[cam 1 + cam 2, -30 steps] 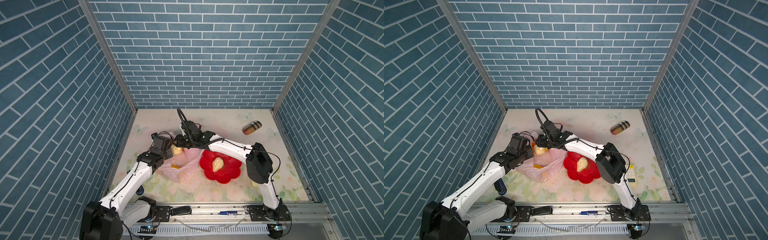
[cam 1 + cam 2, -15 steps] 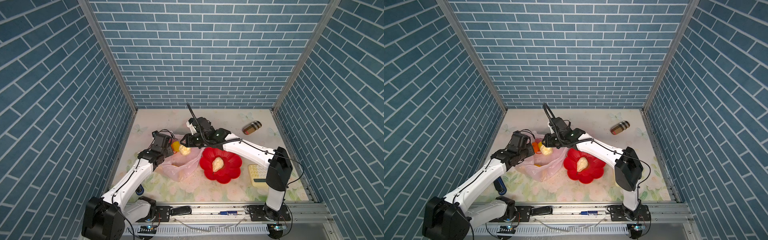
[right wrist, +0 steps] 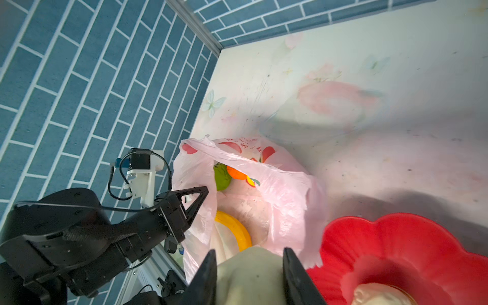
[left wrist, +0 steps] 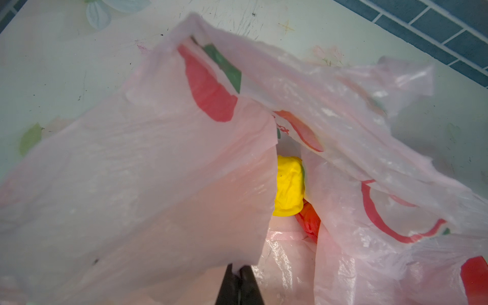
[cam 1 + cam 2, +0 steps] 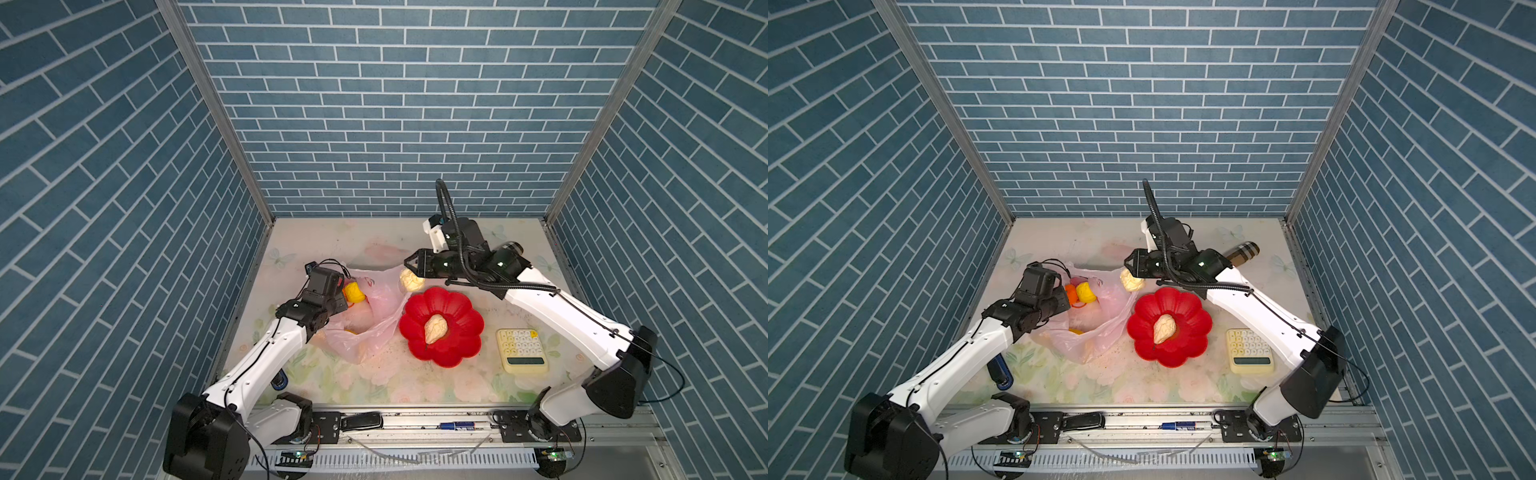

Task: Take the fake fruits out of the plastic bag
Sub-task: 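Lift the grasped cream bun out and carry it over the red plate, then lower the cream bun onto the red plate and open the right gripper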

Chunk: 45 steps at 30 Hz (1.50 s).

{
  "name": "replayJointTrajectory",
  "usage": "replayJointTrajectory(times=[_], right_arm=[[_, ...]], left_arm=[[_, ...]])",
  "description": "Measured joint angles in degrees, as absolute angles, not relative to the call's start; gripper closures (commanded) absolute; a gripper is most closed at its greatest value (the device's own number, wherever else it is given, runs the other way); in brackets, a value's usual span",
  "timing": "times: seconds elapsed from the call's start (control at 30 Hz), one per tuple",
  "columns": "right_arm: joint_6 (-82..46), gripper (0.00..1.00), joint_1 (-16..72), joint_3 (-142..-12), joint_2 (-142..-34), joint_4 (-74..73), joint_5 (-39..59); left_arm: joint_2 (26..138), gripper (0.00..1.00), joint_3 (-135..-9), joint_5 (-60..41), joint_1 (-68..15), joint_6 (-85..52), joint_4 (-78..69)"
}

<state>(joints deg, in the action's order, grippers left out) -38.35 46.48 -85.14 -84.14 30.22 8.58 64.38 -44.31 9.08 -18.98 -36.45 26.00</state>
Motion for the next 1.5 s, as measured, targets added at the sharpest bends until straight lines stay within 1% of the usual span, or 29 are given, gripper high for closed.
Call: replayJointTrajectory(times=[0.27, 0.43, 0.6, 0.87, 1.13, 1.5], right_arm=[[-37.0, 0.94, 41.2, -73.9, -72.3, 34.2, 3.9], [-37.1, 0.93, 38.8, -64.9, -69.4, 34.2, 2.0], [-37.2, 0.94, 37.2, -56.2, -69.6, 32.2, 1.4], [-37.7, 0.94, 36.6, -49.4, -72.5, 26.2, 1.3], [-38.0, 0.93, 36.4, -46.9, -76.1, 21.3, 1.7], [-38.7, 0.90, 36.3, -44.9, -80.4, 17.0, 2.9]], left_arm=[[64.4, 0.93, -44.3, 9.1, -19.0, -36.4, 26.0], [64.4, 0.93, -44.3, 9.1, -19.0, -36.4, 26.2], [64.4, 0.93, -44.4, 9.1, -19.0, -35.9, 26.4], [64.3, 0.93, -44.8, 9.1, -19.0, -34.9, 27.4], [64.3, 0.93, -44.8, 9.0, -19.0, -34.7, 27.9], [64.2, 0.93, -44.8, 8.9, -19.0, -34.7, 28.4]])
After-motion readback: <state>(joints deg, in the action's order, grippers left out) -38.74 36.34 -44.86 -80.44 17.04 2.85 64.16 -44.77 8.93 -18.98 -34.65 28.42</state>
